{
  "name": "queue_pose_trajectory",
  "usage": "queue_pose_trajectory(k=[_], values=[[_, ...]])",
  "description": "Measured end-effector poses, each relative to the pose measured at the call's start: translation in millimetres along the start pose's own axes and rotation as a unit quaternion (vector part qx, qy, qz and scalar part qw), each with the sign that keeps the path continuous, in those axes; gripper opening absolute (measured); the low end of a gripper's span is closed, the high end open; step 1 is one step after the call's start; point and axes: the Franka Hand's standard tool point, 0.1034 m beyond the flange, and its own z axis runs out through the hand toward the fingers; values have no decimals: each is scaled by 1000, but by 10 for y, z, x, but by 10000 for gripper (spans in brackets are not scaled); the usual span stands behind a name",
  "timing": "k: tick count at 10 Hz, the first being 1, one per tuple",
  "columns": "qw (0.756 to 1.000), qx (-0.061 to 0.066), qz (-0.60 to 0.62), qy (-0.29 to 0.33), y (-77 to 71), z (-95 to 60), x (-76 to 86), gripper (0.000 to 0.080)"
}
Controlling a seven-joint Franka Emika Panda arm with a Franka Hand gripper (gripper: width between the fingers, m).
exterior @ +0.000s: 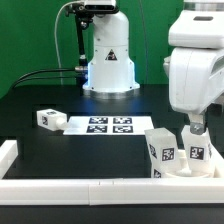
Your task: Assemble stool
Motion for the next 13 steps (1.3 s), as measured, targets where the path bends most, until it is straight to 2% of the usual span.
queue_pose_trajectory(k=[1, 3, 4, 6, 7, 8, 9, 11, 12, 13], values=[[1000, -7, 0, 5, 6, 80, -3, 649], [1000, -5, 2, 2, -23, 223, -39, 649], [1000, -12, 4, 8, -34, 282, -22, 649], [999, -25, 6, 19, -8, 337, -49, 636], [999, -24, 18, 19, -9, 338, -51, 636], [999, -23, 26, 19, -9, 338, -52, 468], [998, -23, 49, 20, -8, 341, -54, 332], [988, -20, 153, 22, -11, 338, -49, 333], [976, -17, 217, 22, -8, 319, -34, 333], [950, -15, 309, 24, -33, 307, 10, 333]])
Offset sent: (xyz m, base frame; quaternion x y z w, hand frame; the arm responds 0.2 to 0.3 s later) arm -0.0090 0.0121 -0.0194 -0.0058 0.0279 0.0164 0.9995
